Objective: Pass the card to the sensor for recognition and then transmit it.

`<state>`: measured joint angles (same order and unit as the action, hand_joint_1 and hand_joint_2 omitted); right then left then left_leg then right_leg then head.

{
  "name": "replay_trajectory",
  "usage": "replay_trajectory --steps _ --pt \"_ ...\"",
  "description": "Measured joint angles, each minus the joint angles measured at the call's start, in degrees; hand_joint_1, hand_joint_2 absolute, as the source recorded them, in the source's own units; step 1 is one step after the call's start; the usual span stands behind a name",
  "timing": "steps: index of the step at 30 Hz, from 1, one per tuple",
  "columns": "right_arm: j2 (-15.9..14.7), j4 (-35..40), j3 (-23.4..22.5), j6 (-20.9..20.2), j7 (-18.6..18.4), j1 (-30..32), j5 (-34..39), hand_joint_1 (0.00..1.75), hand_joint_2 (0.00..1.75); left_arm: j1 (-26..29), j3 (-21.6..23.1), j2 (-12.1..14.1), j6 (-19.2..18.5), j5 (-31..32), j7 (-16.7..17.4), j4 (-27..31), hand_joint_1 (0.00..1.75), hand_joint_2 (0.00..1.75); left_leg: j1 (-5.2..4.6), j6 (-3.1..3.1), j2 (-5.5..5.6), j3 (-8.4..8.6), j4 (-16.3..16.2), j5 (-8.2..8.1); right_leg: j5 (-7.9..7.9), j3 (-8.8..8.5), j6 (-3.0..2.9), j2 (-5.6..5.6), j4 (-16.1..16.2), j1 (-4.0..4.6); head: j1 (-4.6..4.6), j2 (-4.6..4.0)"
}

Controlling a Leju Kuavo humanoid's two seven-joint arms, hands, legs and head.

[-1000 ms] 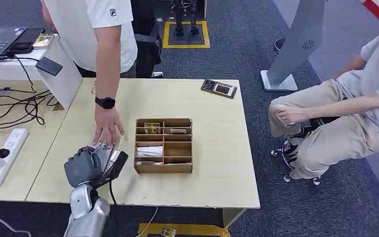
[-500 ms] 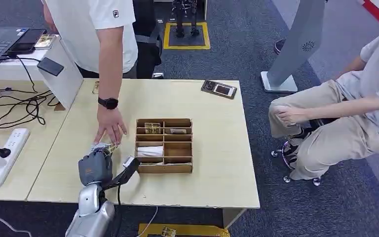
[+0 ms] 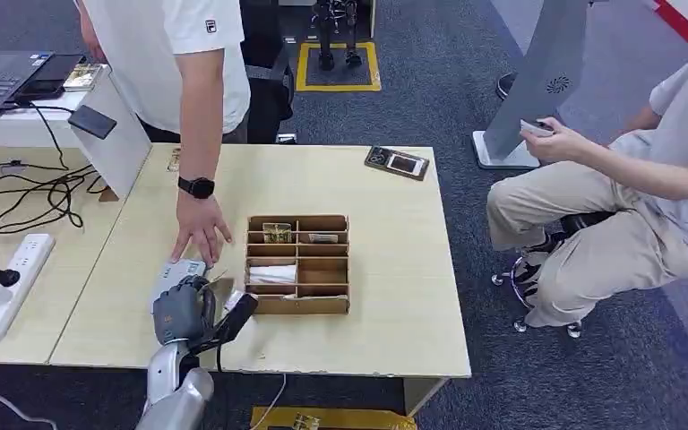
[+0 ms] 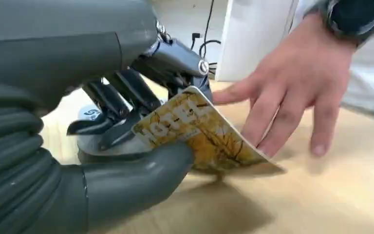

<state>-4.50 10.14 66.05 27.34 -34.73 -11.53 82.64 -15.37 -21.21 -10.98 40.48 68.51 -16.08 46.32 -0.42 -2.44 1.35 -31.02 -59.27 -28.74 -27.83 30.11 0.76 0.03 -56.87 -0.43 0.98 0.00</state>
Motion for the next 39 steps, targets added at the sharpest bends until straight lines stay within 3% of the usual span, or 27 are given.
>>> replay_trajectory --steps 2,4,7,10,19,39 --pt "0.0 0.0 0.0 0.0 -0.2 0.4 0.0 0.00 0.00 -1.4 -4.7 -1.6 0.0 -10.3 -7.7 0.2 1.75 1.75 0.00 -0.03 0.03 -0.08 0.0 0.03 0.01 0.10 0.00 -0.05 0.0 0.00 0.00 0.00" --pt "0.0 0.0 0.0 -0.2 -0.6 0.7 0.0 0.00 0.00 -2.8 -6.7 -2.5 -0.4 -21.9 -11.4 0.6 1.75 1.75 0.00 -0.04 0.00 -0.13 0.0 0.03 0.02 0.15 -0.01 -0.02 0.0 0.01 0.00 0.00" --pt "0.5 0.0 0.0 -1.1 -1.9 1.2 0.0 0.00 0.00 -3.7 -3.5 -2.9 -2.1 -41.1 -8.2 7.1 1.75 1.75 0.03 -0.04 0.03 -0.20 0.0 0.04 0.02 0.19 -0.01 -0.03 0.0 0.03 0.02 0.00" --pt "1.0 0.0 0.0 -1.0 -2.1 1.3 0.0 0.00 0.00 -4.5 1.0 -2.7 -2.2 -47.9 -6.1 12.6 1.75 1.75 0.03 -0.04 0.07 -0.26 0.0 0.04 0.01 0.20 -0.01 -0.05 0.0 0.03 0.00 0.00" --pt "2.1 0.0 0.0 -0.8 -1.8 1.4 0.0 0.00 0.00 -6.2 9.9 -1.5 -2.6 -54.9 -3.1 21.8 1.75 1.75 0.01 -0.05 0.04 -0.26 0.0 0.04 0.01 0.23 0.00 -0.03 0.0 0.03 0.00 0.00" --pt "2.5 0.0 0.0 -0.7 -1.9 1.4 0.0 0.00 0.00 -7.5 12.0 -0.4 -3.4 -56.7 -2.3 23.7 1.75 1.75 0.01 -0.04 0.00 -0.27 0.0 0.03 0.01 0.28 -0.01 0.02 0.0 0.02 0.00 0.00"
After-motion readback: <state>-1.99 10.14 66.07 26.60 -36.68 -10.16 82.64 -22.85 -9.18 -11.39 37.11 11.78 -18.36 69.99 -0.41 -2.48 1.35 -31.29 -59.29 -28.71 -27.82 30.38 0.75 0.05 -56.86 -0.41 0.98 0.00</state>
